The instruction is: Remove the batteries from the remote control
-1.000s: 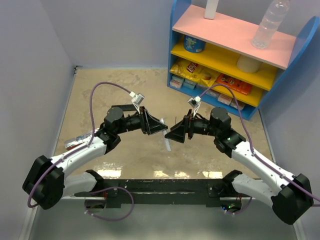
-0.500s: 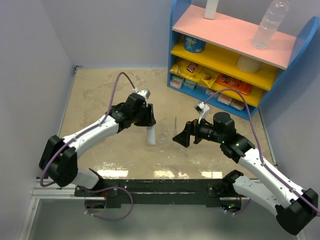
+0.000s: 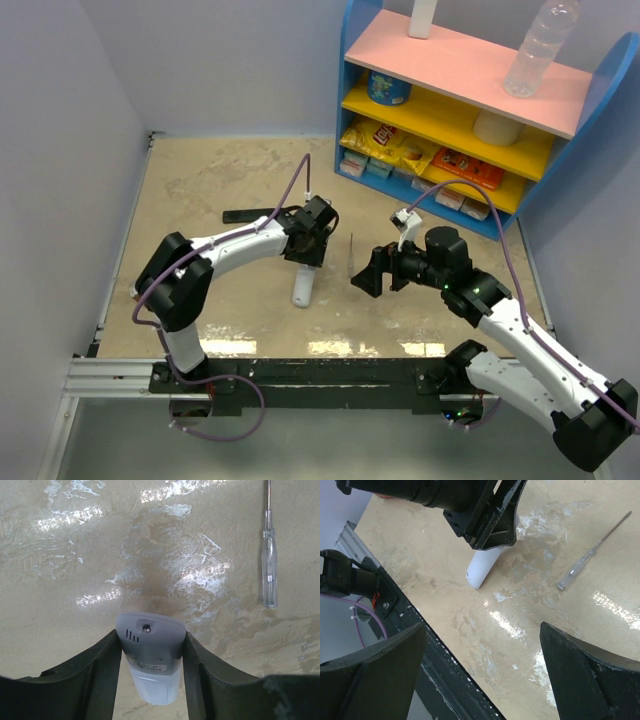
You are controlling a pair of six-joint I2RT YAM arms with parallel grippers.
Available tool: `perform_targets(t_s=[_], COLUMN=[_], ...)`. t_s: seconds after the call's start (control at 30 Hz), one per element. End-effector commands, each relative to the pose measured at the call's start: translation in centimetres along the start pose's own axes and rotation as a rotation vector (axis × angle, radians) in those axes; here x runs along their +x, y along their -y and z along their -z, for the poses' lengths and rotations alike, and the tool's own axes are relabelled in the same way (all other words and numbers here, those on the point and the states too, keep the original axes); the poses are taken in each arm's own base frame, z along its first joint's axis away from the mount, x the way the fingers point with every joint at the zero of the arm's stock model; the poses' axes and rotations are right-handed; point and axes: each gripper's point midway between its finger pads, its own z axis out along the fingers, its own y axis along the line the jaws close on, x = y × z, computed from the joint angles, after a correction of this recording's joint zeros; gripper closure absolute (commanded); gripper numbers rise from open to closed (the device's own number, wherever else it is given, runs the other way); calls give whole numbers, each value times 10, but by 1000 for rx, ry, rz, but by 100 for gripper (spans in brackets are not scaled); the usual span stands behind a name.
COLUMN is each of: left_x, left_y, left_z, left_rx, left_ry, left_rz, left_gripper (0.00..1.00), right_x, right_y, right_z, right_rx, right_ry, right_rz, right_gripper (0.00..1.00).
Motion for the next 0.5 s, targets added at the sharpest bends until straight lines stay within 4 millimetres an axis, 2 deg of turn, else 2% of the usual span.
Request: perform_targets(t_s=[0.0,0.07,0.23,0.3,0.47], left_x=[-7,-6,1,2,-8], left_y=[6,9,11,12,23], left_z=[-1,-4,-11,-12,-1], left_rx=[-18,-4,5,14,84], left_ry=[8,3,-24,-29,14], left_rz=[-25,-34,-59,-61,-54], left_gripper=[82,72,63,56,40], right_x=[-19,-19,-17,-18,-25], right_y=[-2,0,7,7,12], right_z=[6,5,1,1,3], right_rx=[22,29,64,64,103], right_ry=[57,52,39,39,74], right_rz=[38,37,27,27,35], right_gripper=[2,2,1,2,2])
